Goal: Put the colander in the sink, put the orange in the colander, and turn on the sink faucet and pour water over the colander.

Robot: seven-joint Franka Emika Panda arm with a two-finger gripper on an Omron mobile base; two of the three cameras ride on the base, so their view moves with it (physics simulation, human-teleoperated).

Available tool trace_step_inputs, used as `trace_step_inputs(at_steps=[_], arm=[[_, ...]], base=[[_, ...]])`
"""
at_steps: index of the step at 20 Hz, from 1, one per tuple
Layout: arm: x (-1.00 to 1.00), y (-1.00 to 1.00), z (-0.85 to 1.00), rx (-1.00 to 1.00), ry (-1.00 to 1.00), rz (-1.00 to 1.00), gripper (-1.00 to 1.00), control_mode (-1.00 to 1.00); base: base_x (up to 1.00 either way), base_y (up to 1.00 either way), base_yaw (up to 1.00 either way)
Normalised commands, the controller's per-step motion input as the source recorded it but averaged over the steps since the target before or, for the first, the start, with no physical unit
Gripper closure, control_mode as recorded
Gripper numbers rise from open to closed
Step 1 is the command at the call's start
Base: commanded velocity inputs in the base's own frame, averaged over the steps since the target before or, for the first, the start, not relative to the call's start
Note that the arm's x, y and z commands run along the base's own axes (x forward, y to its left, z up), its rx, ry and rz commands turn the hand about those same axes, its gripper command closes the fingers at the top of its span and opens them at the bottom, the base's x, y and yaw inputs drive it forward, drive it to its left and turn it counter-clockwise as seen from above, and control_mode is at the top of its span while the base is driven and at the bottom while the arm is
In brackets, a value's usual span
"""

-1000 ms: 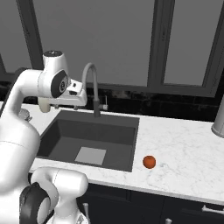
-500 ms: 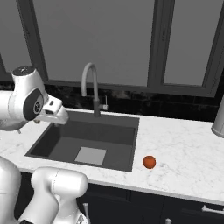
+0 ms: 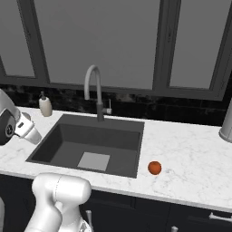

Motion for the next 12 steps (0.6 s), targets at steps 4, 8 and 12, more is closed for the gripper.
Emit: trace_step_inputs(at_steps=[4, 8, 12], arm=[[0.32, 0.82, 0.0, 0.0, -0.09, -0.25, -1.0, -1.0], [0.4, 0.72, 0.0, 0.0, 0.0, -0.12, -1.0, -1.0], [0.39, 0.59, -0.01, 0.04, 0.0, -0.01, -1.0, -1.0]], base=[[0.0, 0.0, 0.0], [0.0, 0.0, 0.0], [0.0, 0.0, 0.0]])
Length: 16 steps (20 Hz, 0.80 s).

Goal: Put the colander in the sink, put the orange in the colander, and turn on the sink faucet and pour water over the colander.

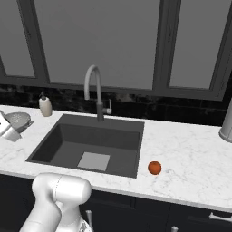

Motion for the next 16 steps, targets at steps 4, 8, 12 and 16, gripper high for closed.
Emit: trace_step_inputs(at_steps=[4, 8, 12, 16], arm=[[0.47, 0.26, 0.0, 0.16, 0.16, 0.05, -1.0, -1.0], [0.42, 0.2, -0.09, 0.25, 0.19, 0.19, -1.0, -1.0], [0.56, 0.42, -0.35, 0.16, 0.05, 0.16, -1.0, -1.0], [0.51, 0.58, -0.28, 0.02, 0.09, 0.03, -1.0, -1.0]], base=[[0.0, 0.0, 0.0], [0.0, 0.0, 0.0], [0.0, 0.0, 0.0], [0.0, 0.0, 0.0]])
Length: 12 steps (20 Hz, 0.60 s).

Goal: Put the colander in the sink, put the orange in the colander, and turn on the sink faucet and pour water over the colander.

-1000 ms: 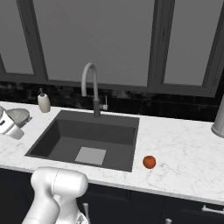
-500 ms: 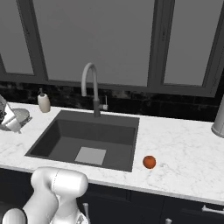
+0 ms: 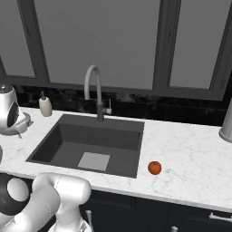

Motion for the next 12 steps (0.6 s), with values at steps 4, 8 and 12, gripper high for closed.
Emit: trace_step_inputs(at_steps=[4, 8, 12], arm=[[0.38, 0.47, -0.23, 0.0, 0.22, 0.0, -1.0, -1.0], [0.36, 0.36, -0.24, 0.0, 0.22, 0.0, -1.0, -1.0], [0.3, 0.28, -0.29, 0.0, 0.09, 0.0, -1.0, -1.0]], base=[[0.0, 0.0, 0.0], [0.0, 0.0, 0.0], [0.0, 0.0, 0.0]])
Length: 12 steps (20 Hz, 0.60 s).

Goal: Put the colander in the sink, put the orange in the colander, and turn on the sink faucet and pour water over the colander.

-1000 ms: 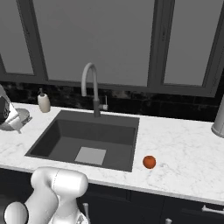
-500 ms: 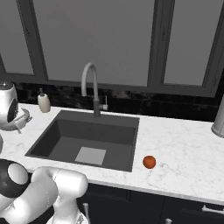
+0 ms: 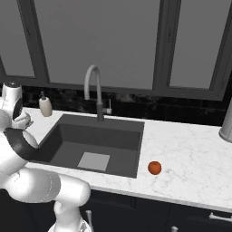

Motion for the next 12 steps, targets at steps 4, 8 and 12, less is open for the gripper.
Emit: trace_step_inputs(at_steps=[4, 8, 12], arm=[[0.34, 0.19, -0.38, -0.07, -0.06, 0.0, -1.0, -1.0], [0.25, 0.11, -0.39, -0.11, -0.09, 0.0, -1.0, -1.0], [0.33, 0.06, -0.28, -0.03, 0.0, 0.0, -1.0, -1.0]], base=[[0.0, 0.0, 0.0], [0.0, 0.0, 0.0], [0.0, 0.0, 0.0]])
